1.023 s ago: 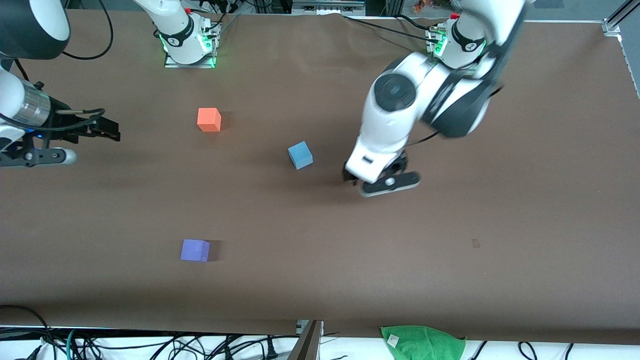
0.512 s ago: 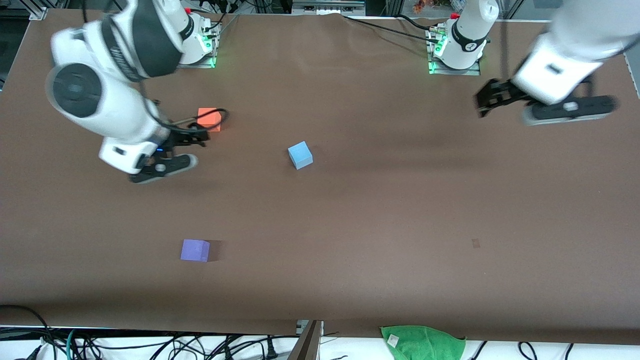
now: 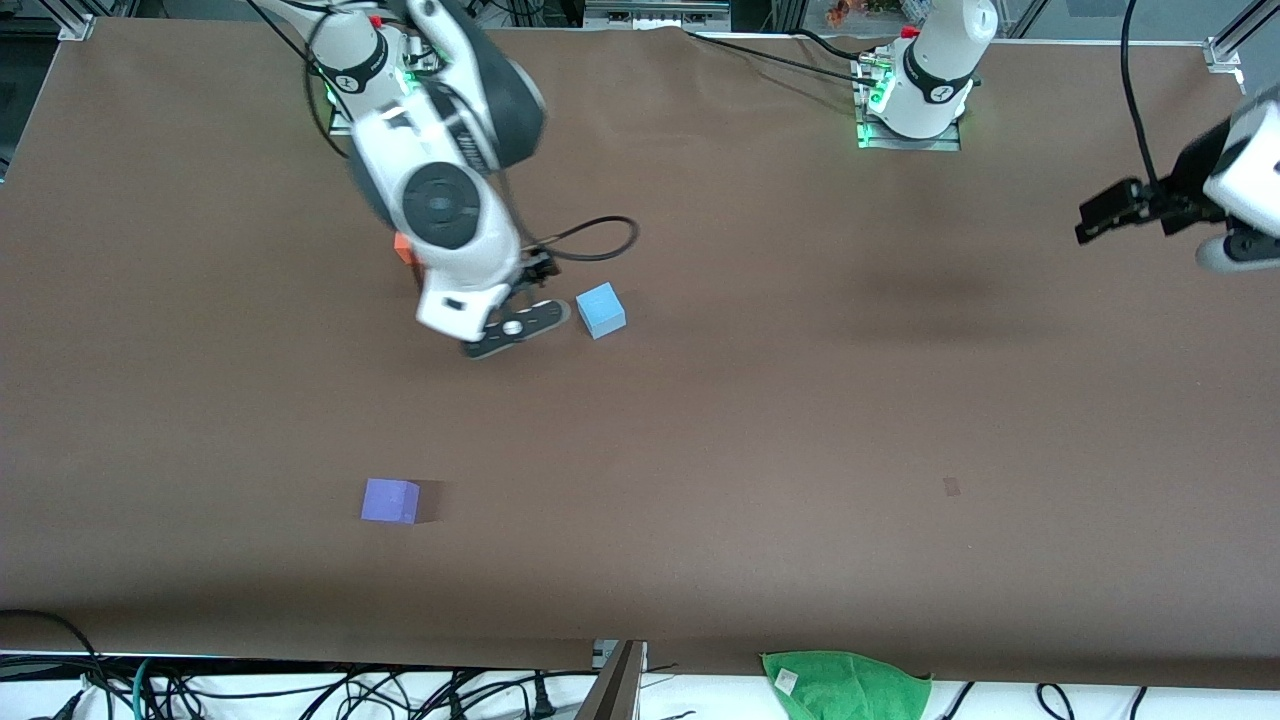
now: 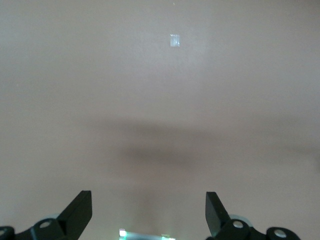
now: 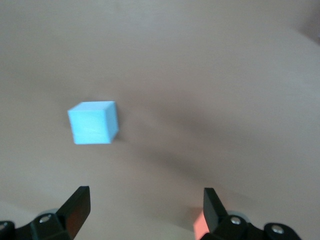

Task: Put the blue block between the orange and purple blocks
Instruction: 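Lower the open right gripper over the light-blue block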

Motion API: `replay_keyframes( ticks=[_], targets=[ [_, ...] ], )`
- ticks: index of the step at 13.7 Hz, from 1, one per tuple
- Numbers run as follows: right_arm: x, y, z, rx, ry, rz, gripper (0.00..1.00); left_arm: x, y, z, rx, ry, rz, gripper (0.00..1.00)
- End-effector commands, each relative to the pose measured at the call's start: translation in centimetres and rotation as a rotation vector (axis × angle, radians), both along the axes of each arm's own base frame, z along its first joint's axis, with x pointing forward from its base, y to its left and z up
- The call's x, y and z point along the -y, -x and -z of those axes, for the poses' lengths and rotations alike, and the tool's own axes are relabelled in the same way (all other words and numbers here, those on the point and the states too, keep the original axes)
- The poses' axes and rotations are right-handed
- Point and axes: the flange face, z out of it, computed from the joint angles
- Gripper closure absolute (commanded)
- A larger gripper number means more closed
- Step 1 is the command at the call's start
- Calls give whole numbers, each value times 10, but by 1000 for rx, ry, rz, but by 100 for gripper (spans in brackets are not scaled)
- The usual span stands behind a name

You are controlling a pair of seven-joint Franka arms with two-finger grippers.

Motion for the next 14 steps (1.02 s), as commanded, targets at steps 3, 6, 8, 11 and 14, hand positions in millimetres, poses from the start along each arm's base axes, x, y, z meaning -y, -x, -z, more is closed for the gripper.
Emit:
replay_keyframes(
  ticks=[3,6,8,11,14],
  targets=[
    [-54,27,50,22,6,-7,0,3,8,13,26,15,27,0],
    [-67,40,67,55,-26,-27,0,4,4,15,9,16,26,0],
    [-63,45,83,78,-44,-27,0,11,4,15,9,16,36,0],
    [-56,56,97,117,-75,-27,0,17,1,-1,36,10,57,0],
    [-50,62,109,135,-85,13,0,12,-1,-6,12,14,53,0]
  ],
)
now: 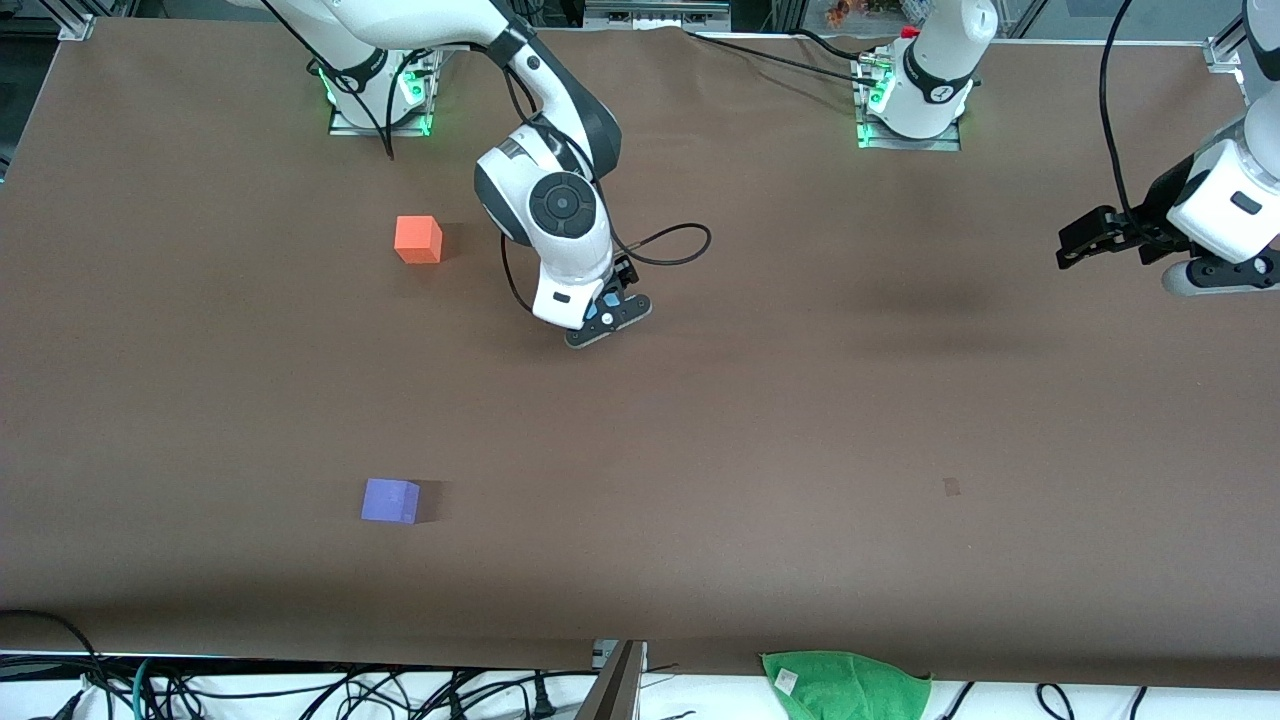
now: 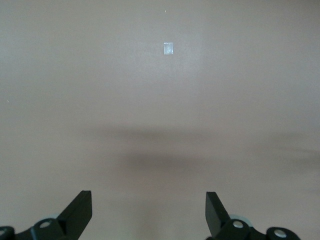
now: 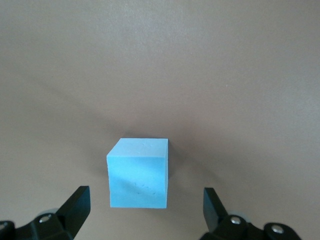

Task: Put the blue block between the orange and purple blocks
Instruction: 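Lower the open right gripper over the light-blue block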

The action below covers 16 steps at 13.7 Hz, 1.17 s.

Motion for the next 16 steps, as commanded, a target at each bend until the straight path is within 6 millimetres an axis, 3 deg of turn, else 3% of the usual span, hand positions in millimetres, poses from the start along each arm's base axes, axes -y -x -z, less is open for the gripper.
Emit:
replay_keyframes(
  ticks=[1,3,6,8,12,16],
  targets=[
    [7,13,-4,27,-10,49,0,-5,1,-12,-18,11,14,0],
    [10,20,6,30,-13,56,0,-19,-2,-16,-1,30,12,0],
    [15,32,18,50,-30,69,0,-19,-7,-27,23,26,3,0],
    [7,41,21,58,-39,76,0,-22,-8,-34,37,24,-1,0],
    [-7,57,29,53,-34,84,0,-20,-10,-29,29,28,0,0],
    [-1,65,46,73,-53,81,0,-20,-11,-31,32,27,0,0]
  ],
)
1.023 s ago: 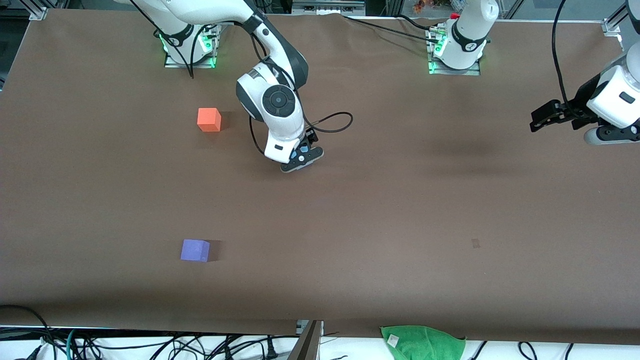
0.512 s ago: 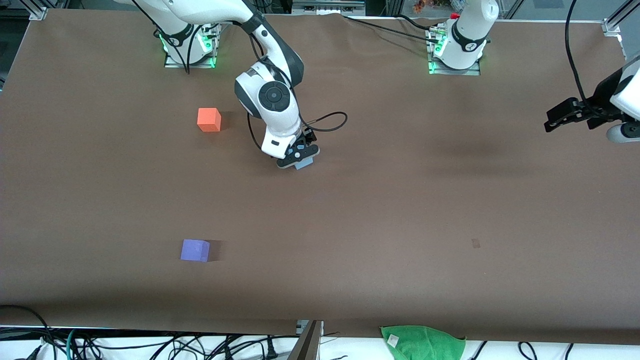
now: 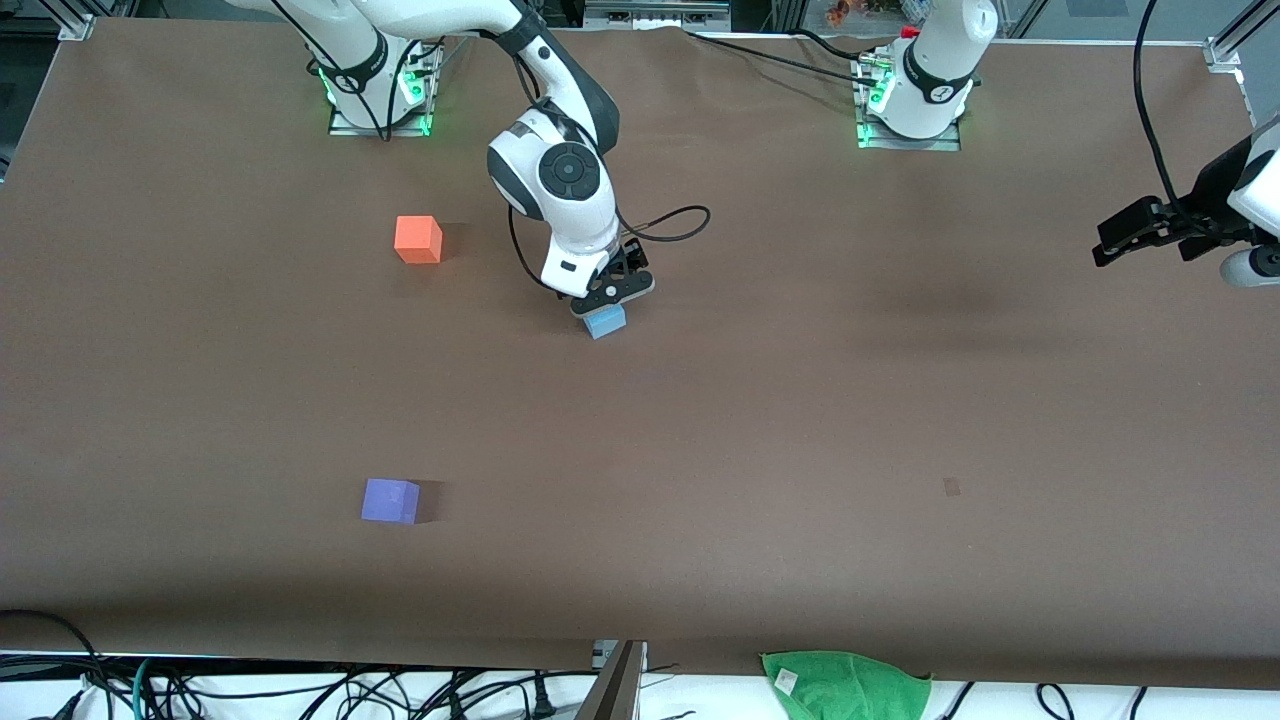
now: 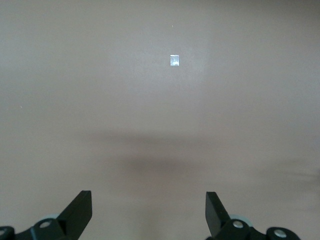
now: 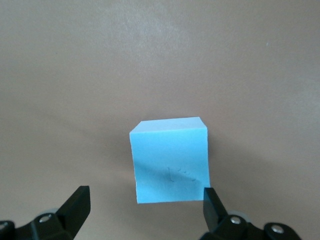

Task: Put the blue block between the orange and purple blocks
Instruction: 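Close the right gripper on the light-blue block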

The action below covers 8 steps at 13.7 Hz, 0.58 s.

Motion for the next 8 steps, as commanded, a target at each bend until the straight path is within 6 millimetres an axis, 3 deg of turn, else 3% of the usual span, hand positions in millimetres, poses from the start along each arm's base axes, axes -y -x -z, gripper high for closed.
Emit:
replay_keyframes(
  ticks=[1,8],
  targets=[
    [8,8,8,22,-8,0,0,0,-4,-7,0,26,18,0],
    [8,3,7,51,10,-35,0,1,-4,-7,0,26,19,0]
  ],
)
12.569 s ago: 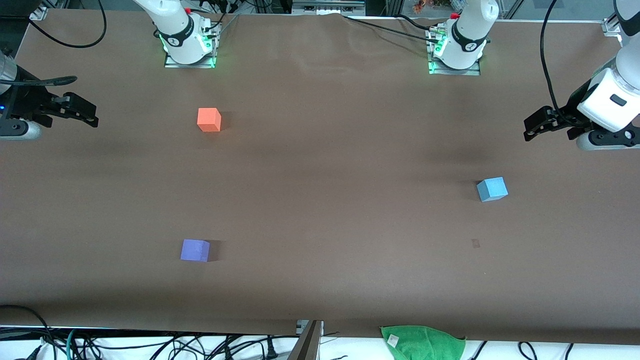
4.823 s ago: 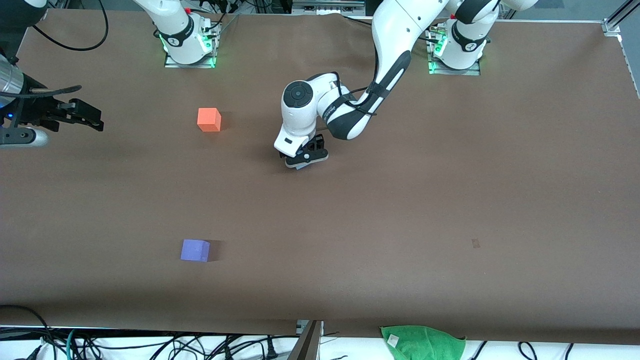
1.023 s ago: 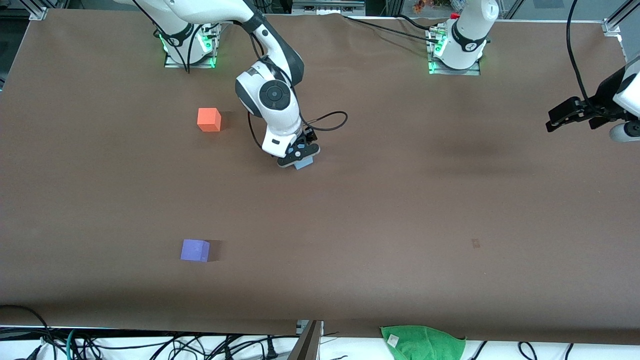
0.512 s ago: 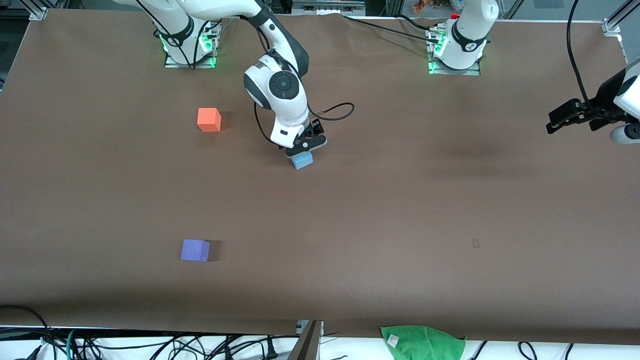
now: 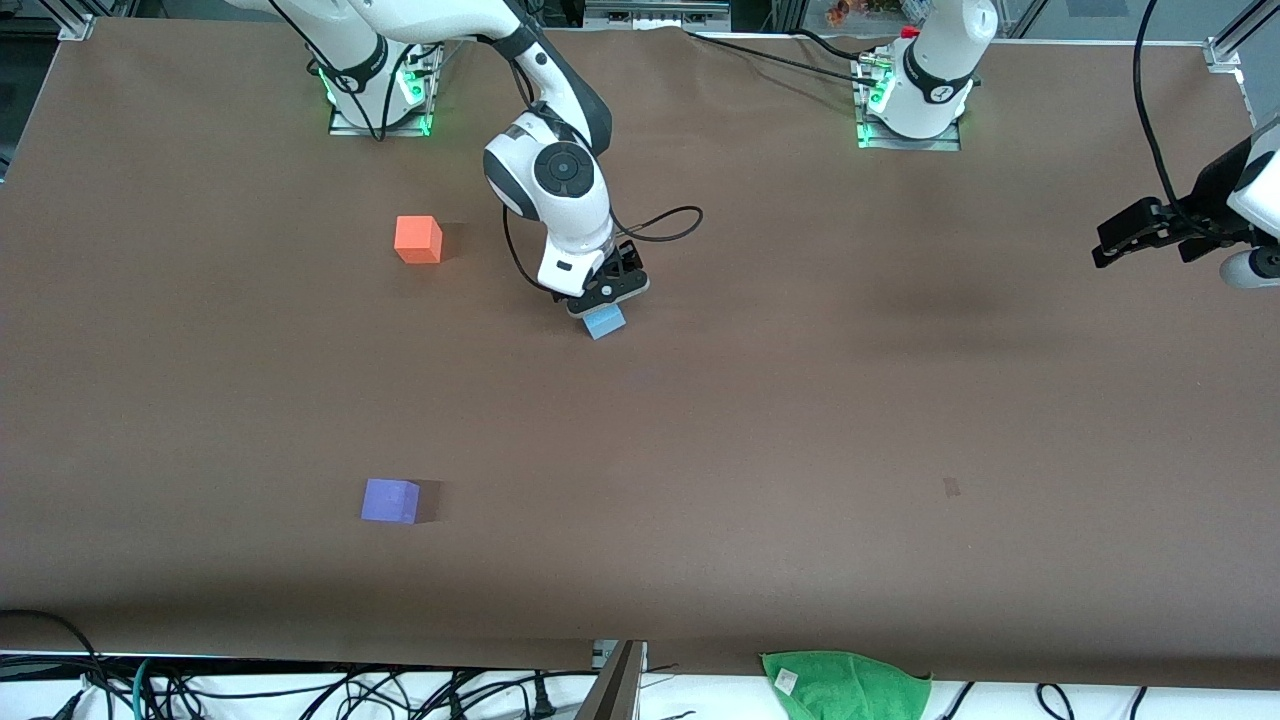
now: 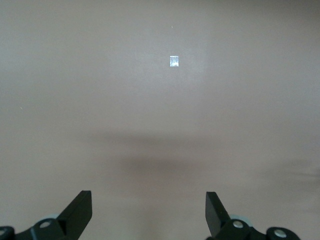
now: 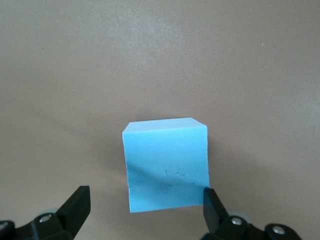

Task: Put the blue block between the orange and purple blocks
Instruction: 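Close the right gripper on the light-blue block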

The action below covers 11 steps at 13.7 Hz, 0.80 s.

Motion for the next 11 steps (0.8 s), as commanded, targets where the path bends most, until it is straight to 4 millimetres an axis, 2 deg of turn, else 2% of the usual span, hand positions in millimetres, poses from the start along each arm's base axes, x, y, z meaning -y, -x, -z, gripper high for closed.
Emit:
replay_keyframes(
  ticks=[1,6,11],
  targets=[
    [1,1,-3,24,-2,-12,0,1,-4,-5,-2,27,18,0],
    [-4,-4,-16,40,-16,-17,0,1,-4,-6,2,27,18,0],
    [-4,-3,-8,54,3,-48,0,1,-4,-5,2,27,18,0]
  ],
)
